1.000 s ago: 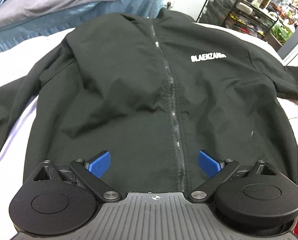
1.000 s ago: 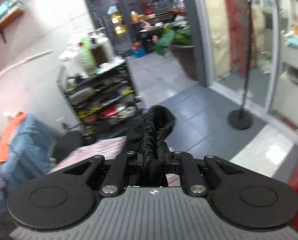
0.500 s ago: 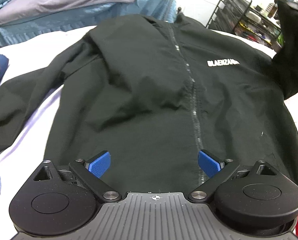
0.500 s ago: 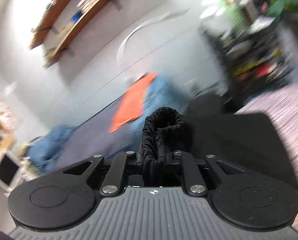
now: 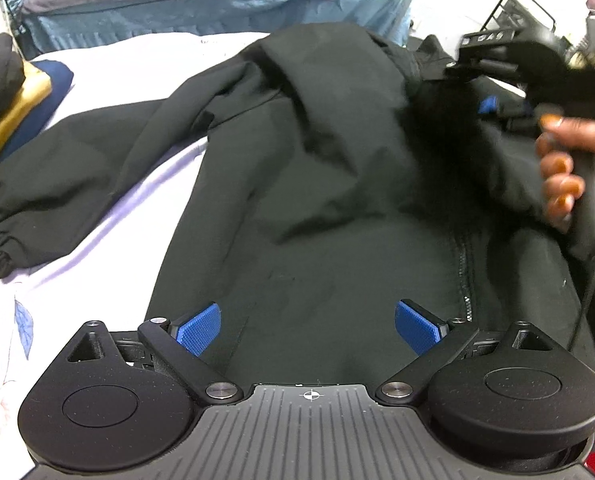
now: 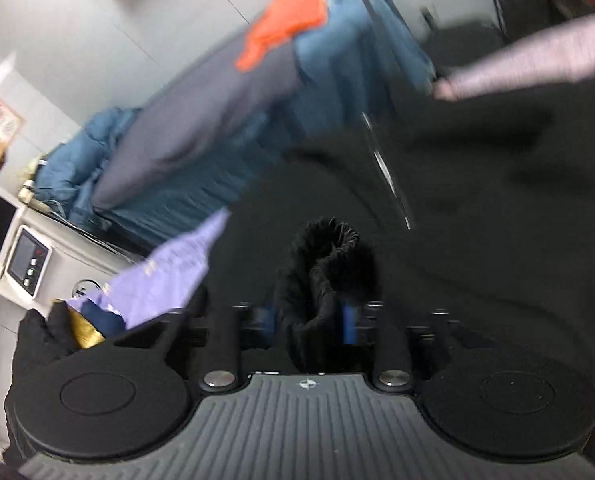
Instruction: Fold large clothes
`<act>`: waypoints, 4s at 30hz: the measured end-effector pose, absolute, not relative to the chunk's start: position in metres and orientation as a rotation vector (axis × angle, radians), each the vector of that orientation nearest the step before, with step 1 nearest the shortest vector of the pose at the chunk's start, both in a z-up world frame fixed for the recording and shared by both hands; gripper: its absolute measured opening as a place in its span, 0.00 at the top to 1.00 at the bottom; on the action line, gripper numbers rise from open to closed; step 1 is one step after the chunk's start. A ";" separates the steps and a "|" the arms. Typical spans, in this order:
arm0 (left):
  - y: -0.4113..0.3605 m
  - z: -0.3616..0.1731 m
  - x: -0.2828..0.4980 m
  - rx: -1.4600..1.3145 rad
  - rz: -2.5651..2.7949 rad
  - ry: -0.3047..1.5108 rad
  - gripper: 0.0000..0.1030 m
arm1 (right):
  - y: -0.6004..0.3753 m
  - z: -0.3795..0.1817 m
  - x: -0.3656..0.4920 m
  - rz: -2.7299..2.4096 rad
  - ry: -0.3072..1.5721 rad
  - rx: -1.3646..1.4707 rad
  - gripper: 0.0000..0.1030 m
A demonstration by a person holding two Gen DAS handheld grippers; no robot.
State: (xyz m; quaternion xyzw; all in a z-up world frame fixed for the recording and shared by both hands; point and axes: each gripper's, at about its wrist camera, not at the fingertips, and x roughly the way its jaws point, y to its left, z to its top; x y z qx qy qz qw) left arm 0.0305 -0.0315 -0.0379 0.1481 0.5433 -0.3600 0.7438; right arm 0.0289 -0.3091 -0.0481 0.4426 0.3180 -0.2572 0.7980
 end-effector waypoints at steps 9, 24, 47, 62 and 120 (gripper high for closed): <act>-0.056 -0.038 0.041 0.280 -0.827 1.175 0.00 | -0.321 -0.037 -0.027 -0.493 0.524 1.053 0.21; -0.239 -0.088 0.011 0.496 -1.055 1.018 0.00 | -0.342 -0.080 -0.094 -0.780 1.011 0.203 0.08; -0.215 -0.081 0.021 0.514 -0.909 0.943 0.00 | -0.291 -0.066 -0.094 -0.930 0.816 0.348 0.00; -0.039 -0.049 0.084 0.646 -0.620 0.778 0.00 | -0.230 -0.055 -0.074 -0.794 0.838 0.429 0.00; 0.024 0.088 0.175 0.221 -1.000 1.068 0.53 | -0.156 -0.066 -0.060 -0.762 0.913 0.488 0.00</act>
